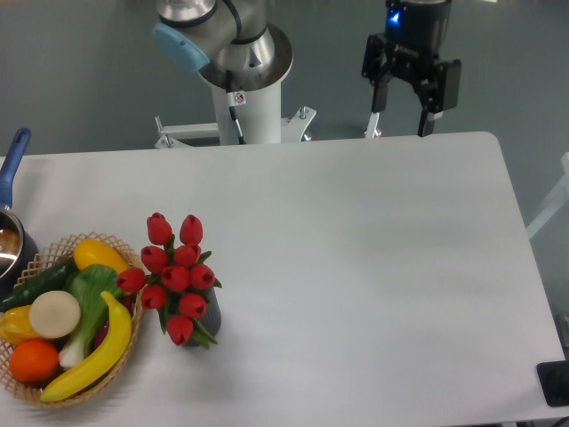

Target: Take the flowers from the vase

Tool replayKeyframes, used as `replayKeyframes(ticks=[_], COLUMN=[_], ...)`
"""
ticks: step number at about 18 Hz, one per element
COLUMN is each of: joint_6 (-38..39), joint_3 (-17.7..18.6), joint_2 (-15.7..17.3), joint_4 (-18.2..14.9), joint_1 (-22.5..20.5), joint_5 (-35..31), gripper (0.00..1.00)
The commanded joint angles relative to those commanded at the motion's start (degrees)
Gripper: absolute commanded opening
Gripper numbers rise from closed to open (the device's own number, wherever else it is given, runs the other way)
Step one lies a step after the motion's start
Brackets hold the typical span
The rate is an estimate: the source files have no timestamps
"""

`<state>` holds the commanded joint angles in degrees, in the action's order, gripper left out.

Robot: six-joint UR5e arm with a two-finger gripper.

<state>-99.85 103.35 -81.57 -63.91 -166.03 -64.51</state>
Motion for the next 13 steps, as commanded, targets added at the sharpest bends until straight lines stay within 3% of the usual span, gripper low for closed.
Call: replayKeyframes(ticks=[10, 13], joint_6=[16.4, 21.6], joint_3=[1.1, 1.6], joint_2=[-0.7, -0.9], joint_4=[1.1, 3.8], joint_1=[0.4, 0.7], joint_5=[6.7, 9.0], gripper=[1.00, 1.00])
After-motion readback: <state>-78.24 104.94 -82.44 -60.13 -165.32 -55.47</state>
